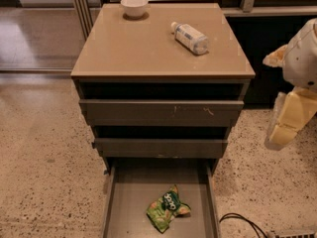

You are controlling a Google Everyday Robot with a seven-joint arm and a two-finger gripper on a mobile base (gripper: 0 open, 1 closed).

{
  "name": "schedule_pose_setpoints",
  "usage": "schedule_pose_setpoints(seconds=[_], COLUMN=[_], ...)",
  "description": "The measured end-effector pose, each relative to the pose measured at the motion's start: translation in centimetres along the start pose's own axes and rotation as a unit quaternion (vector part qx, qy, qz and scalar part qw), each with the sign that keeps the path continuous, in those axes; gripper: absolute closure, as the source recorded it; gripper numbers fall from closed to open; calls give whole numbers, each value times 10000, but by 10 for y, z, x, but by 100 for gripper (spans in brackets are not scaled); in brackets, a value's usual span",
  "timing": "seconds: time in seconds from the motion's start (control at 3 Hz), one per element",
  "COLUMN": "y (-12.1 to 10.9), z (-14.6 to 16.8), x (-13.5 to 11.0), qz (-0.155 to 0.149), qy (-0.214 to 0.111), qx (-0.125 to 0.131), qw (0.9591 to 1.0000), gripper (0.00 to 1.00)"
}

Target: Pick green rice chip bag from bottom drawer and place on counter

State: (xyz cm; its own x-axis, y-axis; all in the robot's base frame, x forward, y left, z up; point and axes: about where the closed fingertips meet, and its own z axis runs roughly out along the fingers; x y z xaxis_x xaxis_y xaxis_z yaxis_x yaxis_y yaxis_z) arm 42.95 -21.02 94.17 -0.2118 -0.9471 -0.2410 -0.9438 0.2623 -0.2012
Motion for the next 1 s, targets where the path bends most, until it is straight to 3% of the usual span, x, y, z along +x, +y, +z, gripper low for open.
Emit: schedule_pose_setpoints(seconds=[0.33, 0.67, 1.0], y=[35, 75, 76], z=[65, 138, 138], x=[4, 7, 7], qz=[17, 42, 46], qy=[-385, -723, -724], qx=[-489, -1024, -1005], qw=[9981, 9921, 9923], gripper=[0, 0, 0])
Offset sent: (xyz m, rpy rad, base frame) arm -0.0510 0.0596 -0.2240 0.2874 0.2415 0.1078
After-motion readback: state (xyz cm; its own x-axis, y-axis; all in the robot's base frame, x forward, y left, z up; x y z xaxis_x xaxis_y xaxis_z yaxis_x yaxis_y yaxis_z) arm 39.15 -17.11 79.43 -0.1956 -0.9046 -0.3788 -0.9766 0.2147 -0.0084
